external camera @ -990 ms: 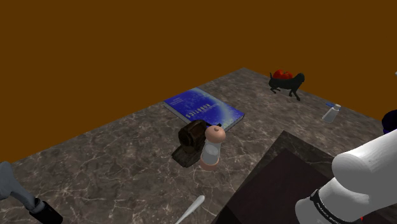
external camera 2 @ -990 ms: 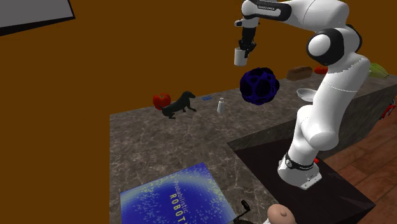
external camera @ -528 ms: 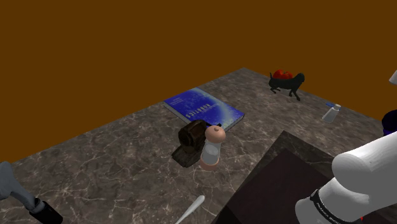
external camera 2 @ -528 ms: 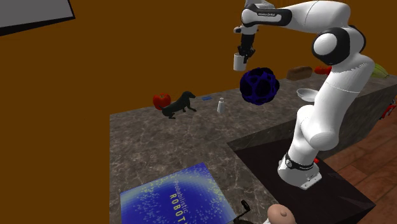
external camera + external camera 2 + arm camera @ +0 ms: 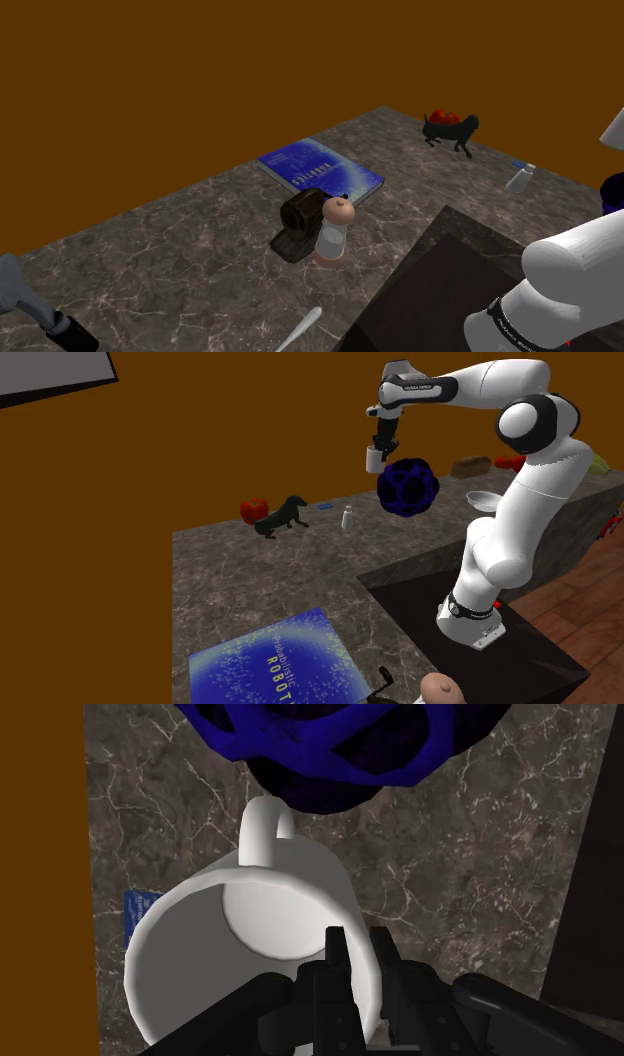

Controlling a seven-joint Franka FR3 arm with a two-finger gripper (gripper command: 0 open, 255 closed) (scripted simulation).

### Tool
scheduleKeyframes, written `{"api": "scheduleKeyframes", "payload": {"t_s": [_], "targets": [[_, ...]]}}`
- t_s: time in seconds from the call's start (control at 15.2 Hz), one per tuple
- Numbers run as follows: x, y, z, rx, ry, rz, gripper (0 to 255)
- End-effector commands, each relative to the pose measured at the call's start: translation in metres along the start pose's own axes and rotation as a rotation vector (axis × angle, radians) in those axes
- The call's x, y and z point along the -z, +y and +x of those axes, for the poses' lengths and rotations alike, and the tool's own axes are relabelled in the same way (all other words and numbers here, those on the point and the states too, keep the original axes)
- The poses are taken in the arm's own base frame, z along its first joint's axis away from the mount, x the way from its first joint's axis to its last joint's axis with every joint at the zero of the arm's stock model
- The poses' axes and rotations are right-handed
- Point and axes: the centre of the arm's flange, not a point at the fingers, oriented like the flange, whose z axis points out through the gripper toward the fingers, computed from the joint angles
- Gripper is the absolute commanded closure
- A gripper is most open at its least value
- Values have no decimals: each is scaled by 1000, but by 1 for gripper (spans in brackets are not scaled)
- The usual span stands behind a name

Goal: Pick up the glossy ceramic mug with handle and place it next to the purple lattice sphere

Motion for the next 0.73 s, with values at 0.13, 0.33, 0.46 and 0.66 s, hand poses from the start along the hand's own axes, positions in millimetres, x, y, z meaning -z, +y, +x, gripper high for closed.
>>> {"api": "scheduleKeyframes", "payload": {"t_s": [0.13, 0.33, 0.46, 0.66], "targets": [[-21, -1, 1, 0, 0, -1, 255], [-37, -2, 2, 0, 0, -1, 255], [-47, -3, 2, 0, 0, -1, 255], [-63, -4, 3, 0, 0, -1, 255]]}}
